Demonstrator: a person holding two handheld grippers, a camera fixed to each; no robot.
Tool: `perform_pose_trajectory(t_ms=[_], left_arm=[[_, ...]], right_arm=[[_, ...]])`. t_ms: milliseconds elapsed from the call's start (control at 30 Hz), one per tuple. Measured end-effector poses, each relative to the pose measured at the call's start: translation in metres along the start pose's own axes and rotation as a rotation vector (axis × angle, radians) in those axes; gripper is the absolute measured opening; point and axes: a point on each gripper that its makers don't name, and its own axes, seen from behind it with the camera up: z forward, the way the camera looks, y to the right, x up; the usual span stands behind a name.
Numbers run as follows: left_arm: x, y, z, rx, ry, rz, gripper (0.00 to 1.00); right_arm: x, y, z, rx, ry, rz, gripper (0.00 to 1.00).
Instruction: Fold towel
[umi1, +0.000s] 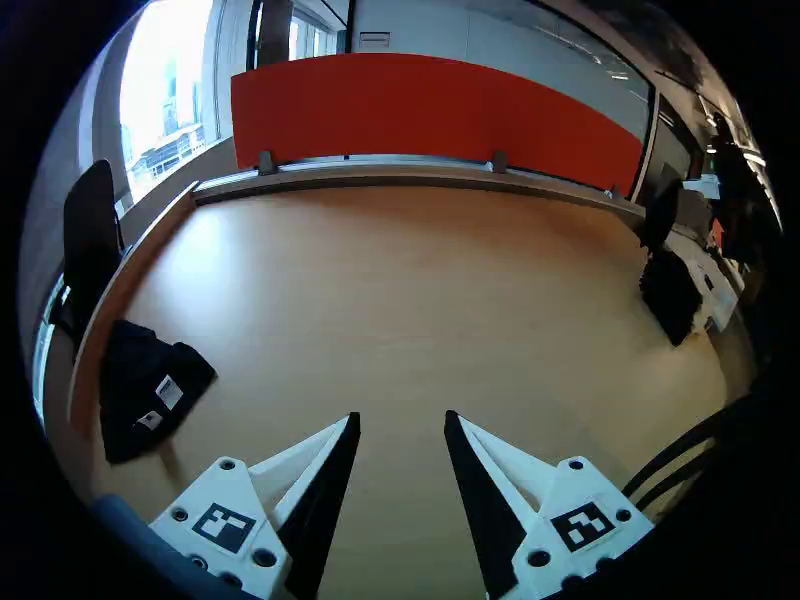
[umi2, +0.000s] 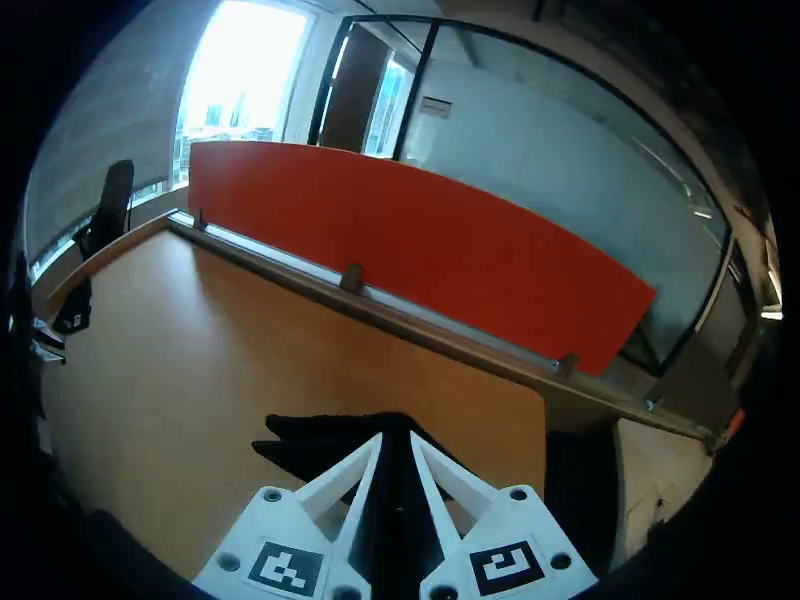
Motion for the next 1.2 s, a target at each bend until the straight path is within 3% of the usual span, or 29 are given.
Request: perform_pose_trajectory(t_ms=[267,567,1200], left_arm=[[0.002,0.002,-0.001,0.007,0.001,0.004,0.61],[0.003,0.007,0.000,0.003,0.001,0.009,0.61],[0.005,0.015,-0.005,-0.013,0.006,0.032,0.61]], right_arm=[[-0.010,0.020,0.006,-0.017,-0.029,0.009,0.04],[-0.019,0.026,0.005,-0.018,-0.043,0.024,0.04],[-0.059,0.038,-0.024,-0.029,-0.091,0.048,0.04]])
